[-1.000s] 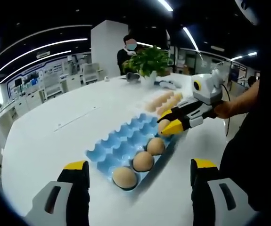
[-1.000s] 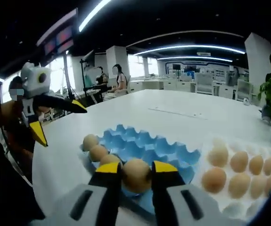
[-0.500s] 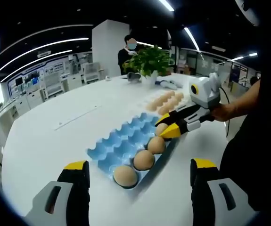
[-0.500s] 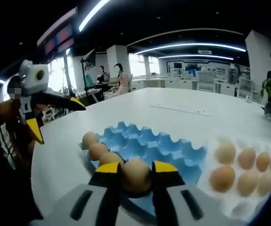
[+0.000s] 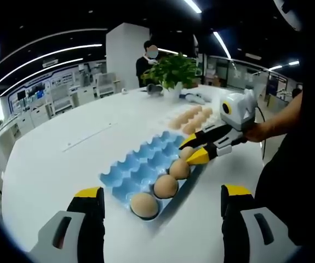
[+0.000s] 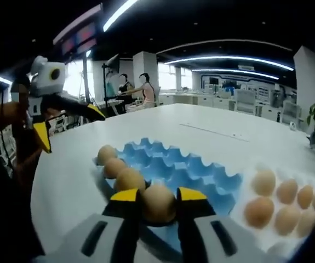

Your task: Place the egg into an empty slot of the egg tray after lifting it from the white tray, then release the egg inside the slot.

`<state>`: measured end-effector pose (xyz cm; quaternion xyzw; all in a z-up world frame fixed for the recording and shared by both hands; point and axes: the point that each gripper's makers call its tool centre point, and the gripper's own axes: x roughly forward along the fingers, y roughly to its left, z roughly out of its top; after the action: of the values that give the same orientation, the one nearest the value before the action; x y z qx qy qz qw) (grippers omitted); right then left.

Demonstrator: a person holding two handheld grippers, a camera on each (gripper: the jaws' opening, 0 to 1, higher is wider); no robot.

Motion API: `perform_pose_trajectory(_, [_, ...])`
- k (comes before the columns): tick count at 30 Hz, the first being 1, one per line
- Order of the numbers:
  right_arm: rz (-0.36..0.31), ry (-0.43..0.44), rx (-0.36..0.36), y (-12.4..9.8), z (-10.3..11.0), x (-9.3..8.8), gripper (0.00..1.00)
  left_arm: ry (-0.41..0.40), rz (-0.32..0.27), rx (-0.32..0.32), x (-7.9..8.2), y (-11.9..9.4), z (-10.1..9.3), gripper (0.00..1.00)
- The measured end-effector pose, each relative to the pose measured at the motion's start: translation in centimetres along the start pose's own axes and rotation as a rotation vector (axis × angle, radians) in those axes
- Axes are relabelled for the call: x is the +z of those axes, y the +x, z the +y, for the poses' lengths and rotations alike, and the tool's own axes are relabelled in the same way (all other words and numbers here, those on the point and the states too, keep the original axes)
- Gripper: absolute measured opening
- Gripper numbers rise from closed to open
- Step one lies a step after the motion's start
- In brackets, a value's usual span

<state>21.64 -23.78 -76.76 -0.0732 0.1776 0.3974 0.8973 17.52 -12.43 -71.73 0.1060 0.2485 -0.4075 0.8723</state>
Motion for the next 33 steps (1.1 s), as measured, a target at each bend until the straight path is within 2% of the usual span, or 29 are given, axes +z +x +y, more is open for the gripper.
perform_pose_trajectory(16, [0.006,0.0,0.005,-0.7,0.2,-0.4,0.25,0.005,-0.002,0.005,0.1,-0.1,0.0,0.89])
perform_pose_trajectory(19, [0.023,0.028,-0.001,-1.3,-0.1,-0.7,0.25,0.005,0.0,0.005,0.1,-0.2,0.0,0.89])
perform_pose_trajectory(22, [0.011,0.054,-0.024,-2.4,-0.7,-0.8,0.25,0.006,-0.001,0.007,0.1,-0.2,0.1,0.89])
perform_pose_trajectory(26, [-0.041,0.119,-0.119,-4.7,-3.1,-0.2,0.24,0.004,-0.003,0.005,0.2,-0.1,0.1,0.89])
perform_pose_trajectory(31, [-0.047,0.21,-0.303,-8.2,-8.1,-1.5,0.24,0.004,-0.014,0.007,0.6,0.1,0.2,0.89])
perform_pose_trajectory(33, [-0.039,0.209,-0.379,-9.7,-10.0,-2.1,0.24,0.008,-0.012,0.004,0.6,0.1,0.2,0.89])
